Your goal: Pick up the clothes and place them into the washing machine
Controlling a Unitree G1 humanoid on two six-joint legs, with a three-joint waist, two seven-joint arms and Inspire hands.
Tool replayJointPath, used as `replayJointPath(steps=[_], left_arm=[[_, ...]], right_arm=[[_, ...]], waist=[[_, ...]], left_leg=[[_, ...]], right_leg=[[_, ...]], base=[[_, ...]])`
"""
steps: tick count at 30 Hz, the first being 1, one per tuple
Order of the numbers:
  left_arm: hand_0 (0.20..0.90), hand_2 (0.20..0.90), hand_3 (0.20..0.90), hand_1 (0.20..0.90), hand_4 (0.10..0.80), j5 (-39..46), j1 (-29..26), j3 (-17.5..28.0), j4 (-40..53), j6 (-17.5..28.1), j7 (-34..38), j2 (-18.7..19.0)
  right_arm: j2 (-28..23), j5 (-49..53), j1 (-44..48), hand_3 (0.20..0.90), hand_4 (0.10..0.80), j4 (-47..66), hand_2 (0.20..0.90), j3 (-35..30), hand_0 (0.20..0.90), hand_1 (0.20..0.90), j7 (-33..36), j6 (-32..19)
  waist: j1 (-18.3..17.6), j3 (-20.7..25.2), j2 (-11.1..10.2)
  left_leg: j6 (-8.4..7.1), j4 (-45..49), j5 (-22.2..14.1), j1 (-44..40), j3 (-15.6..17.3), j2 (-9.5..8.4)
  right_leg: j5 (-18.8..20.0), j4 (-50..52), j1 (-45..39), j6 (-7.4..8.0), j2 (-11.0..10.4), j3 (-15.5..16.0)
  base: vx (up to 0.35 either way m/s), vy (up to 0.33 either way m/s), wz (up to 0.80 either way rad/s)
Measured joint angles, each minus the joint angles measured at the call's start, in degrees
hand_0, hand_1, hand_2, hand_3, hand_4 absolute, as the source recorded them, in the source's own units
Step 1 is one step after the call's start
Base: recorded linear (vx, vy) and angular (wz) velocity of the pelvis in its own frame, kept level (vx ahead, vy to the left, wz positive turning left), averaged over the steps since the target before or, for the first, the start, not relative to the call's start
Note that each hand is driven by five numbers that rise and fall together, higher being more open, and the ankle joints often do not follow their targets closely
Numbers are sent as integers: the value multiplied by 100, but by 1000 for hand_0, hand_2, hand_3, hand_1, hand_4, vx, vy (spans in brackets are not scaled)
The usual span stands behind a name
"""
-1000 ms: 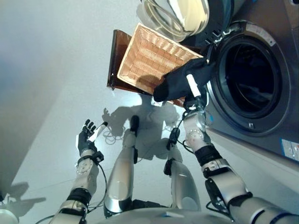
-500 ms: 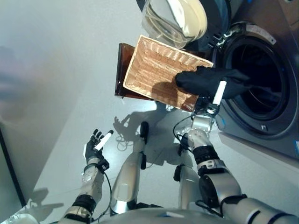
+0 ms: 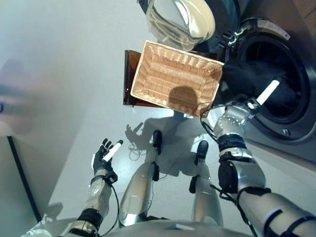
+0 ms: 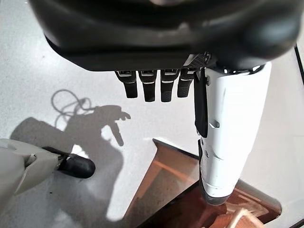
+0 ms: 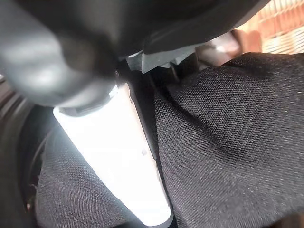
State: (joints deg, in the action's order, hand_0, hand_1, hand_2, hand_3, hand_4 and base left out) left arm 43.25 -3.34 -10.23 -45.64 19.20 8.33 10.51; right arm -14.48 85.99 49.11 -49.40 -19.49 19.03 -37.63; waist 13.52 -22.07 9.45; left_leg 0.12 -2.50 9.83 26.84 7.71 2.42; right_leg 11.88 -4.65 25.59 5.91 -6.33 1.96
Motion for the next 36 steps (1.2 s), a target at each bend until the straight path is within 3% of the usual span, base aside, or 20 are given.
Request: replayJointPath(steps=[6, 11, 20, 28, 36], left_arm=[[900, 900, 900, 900, 800, 38, 182, -41, 44, 9, -100, 59], [900, 900, 900, 900, 800, 88, 198, -247, 176, 4, -282, 57], [900, 900, 900, 900, 800, 218, 201, -416, 557, 10, -428, 108], [900, 900, 900, 900, 800, 223, 215, -470, 760, 14, -458, 128], [900, 900, 900, 900, 800, 221, 193, -474, 981, 44, -452, 145]], right_arm=[[-883, 51, 705, 200, 300, -972, 200, -203, 200, 200, 181, 30], [-1552, 211, 1249, 200, 300, -1476, 200, -257, 200, 200, 259, 153], [-2457, 231, 2332, 200, 300, -2472, 200, -85, 200, 200, 532, 419], [-2856, 81, 3087, 200, 300, -2484, 200, 676, 200, 200, 740, 537], [-2952, -356, 3188, 200, 300, -2566, 200, 917, 200, 200, 837, 769]], waist=[[23, 72, 108], [167, 79, 334], [327, 59, 542], [335, 36, 609], [324, -43, 605]], left_leg=[[23, -33, -10, 28, 69, -13], [57, -84, 14, 82, 91, -15], [117, -166, 64, 294, 110, -35], [123, -166, 78, 555, 117, -32], [121, -166, 79, 756, 118, -26]], right_leg=[[11, 0, 100, 20, -10, -103], [19, 0, 192, 29, -6, -136], [33, 2, 437, 44, -18, -136], [52, 13, 713, 47, -11, -140], [56, 31, 938, 41, -3, -132]], base=[[-12, -13, -6], [-6, -10, -5], [-3, -6, 0], [-2, -3, -1], [-9, -2, -2]])
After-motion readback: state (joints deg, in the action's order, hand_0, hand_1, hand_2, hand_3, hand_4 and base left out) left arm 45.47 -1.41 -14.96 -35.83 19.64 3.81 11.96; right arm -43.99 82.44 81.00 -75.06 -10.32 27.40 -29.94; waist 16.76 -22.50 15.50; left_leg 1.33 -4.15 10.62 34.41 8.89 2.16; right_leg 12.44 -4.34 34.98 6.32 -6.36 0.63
